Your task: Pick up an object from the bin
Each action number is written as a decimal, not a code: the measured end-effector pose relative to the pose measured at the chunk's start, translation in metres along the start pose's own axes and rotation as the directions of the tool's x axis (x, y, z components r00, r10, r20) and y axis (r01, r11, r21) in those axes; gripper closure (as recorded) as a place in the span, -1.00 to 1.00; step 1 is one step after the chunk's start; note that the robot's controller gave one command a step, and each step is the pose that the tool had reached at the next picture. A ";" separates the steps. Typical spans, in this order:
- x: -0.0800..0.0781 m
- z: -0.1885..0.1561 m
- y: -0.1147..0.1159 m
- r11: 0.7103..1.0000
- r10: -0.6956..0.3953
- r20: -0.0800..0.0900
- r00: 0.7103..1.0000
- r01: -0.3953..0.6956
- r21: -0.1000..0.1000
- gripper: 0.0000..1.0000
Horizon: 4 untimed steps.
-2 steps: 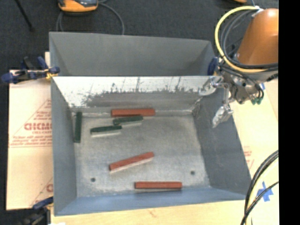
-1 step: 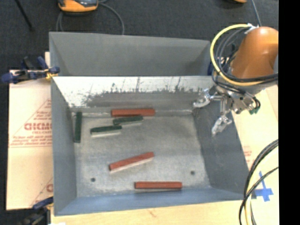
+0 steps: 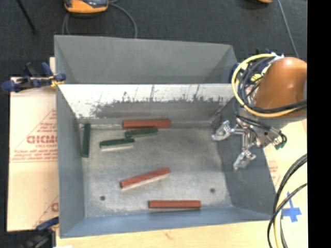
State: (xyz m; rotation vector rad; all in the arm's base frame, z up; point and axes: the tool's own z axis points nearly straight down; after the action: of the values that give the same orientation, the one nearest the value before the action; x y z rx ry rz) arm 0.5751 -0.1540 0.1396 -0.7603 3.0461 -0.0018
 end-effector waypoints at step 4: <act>-0.036 0.029 0.117 0.995 0.104 0.001 0.995 -0.104 0.000 -1.00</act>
Offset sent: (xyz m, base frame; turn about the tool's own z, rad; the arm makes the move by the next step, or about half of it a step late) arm -0.0231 0.0665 0.0039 0.4061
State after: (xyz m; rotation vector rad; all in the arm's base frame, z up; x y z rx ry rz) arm 0.5522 -0.0334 0.1105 -0.6007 3.0800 -0.0013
